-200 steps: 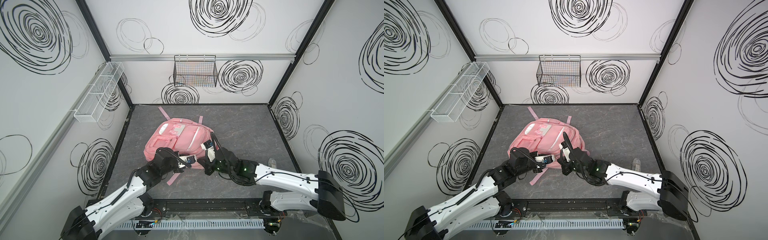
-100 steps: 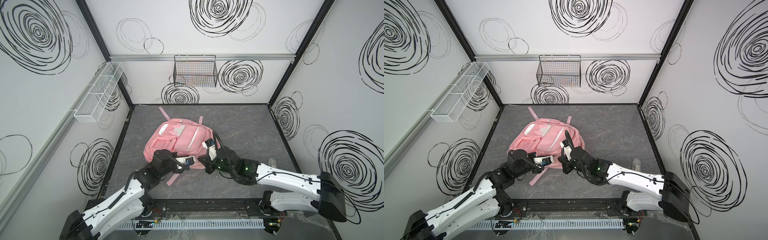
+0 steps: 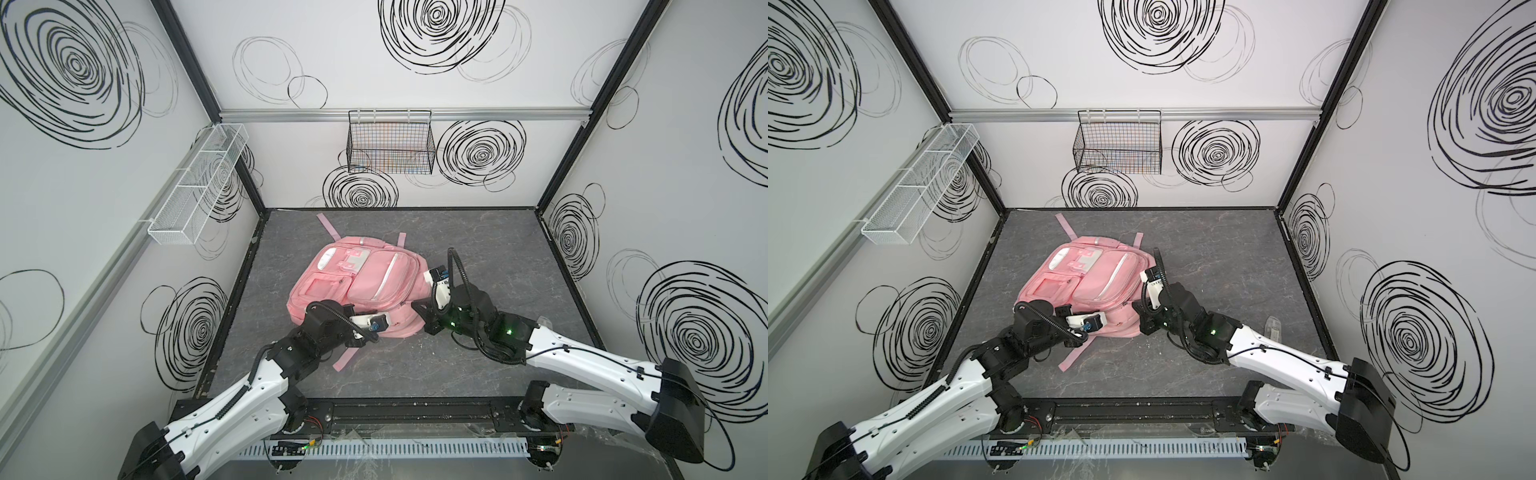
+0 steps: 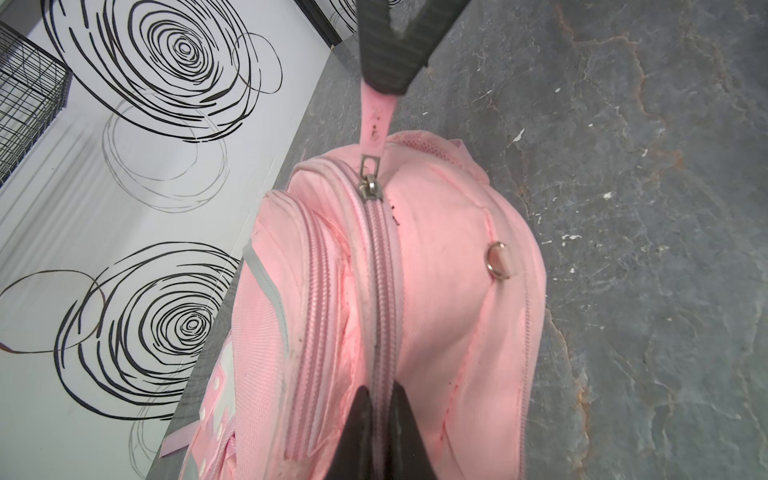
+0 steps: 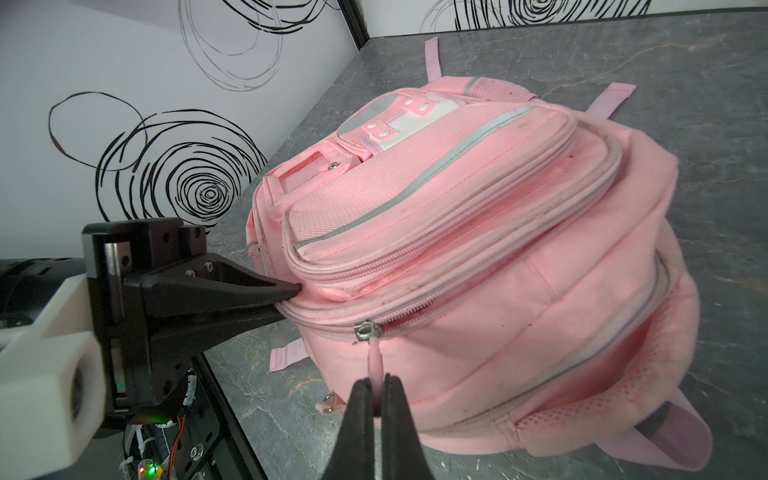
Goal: Pack the student bag
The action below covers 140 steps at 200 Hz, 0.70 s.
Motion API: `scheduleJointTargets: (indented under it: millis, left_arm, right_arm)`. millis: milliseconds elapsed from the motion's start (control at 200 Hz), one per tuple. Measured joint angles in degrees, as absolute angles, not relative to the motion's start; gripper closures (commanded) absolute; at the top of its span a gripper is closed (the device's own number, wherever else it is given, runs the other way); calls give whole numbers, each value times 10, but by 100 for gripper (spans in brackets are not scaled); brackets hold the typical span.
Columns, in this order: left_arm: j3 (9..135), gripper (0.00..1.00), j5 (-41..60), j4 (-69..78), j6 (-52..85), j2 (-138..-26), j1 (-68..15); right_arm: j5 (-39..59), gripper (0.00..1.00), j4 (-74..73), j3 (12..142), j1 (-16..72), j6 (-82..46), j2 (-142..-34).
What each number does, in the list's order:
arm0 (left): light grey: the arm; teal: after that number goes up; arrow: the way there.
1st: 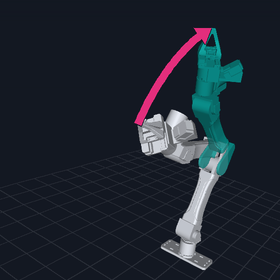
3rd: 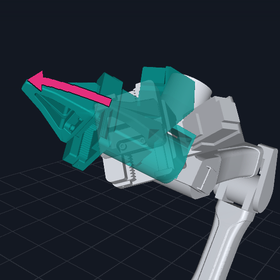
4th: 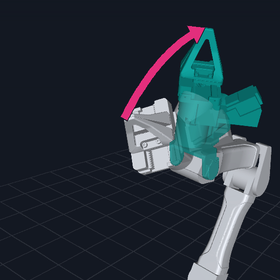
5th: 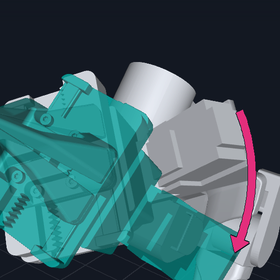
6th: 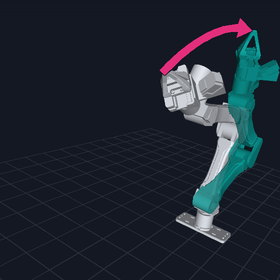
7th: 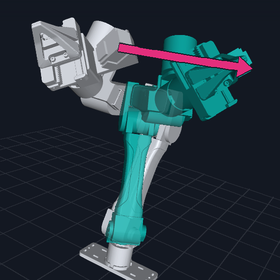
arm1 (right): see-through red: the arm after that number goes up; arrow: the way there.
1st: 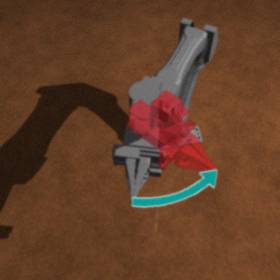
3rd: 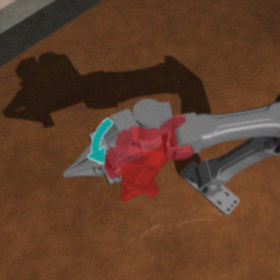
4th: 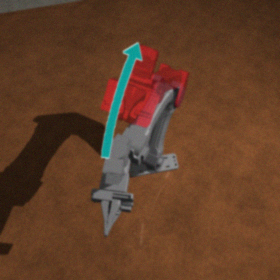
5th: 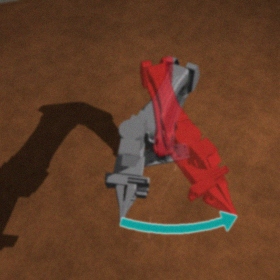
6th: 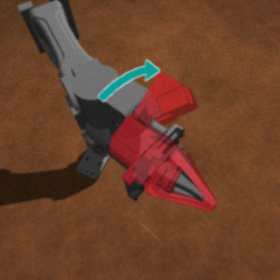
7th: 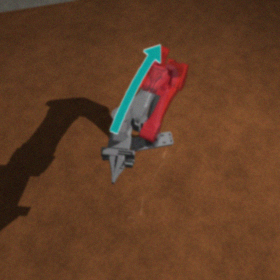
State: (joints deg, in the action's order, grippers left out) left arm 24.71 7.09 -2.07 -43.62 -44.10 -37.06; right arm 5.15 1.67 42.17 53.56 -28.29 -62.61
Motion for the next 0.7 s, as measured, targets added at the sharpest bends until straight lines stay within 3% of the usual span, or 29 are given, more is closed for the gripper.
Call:
scheduleJointTargets:
  millis: [55, 320, 700]
  left_arm:
    - [247, 43, 77, -20, -435, -438, -371]
    - [251, 43, 97, -11, -415, -448, -378]
    - [264, 62, 104, -11, -399, -461, -405]
  right_arm:
    - [51, 100, 17, 420, 536, -283, -626]
    - [52, 100, 11, 417, 560, -281, -630]
    - [46, 100, -18, 420, 607, -283, -655]
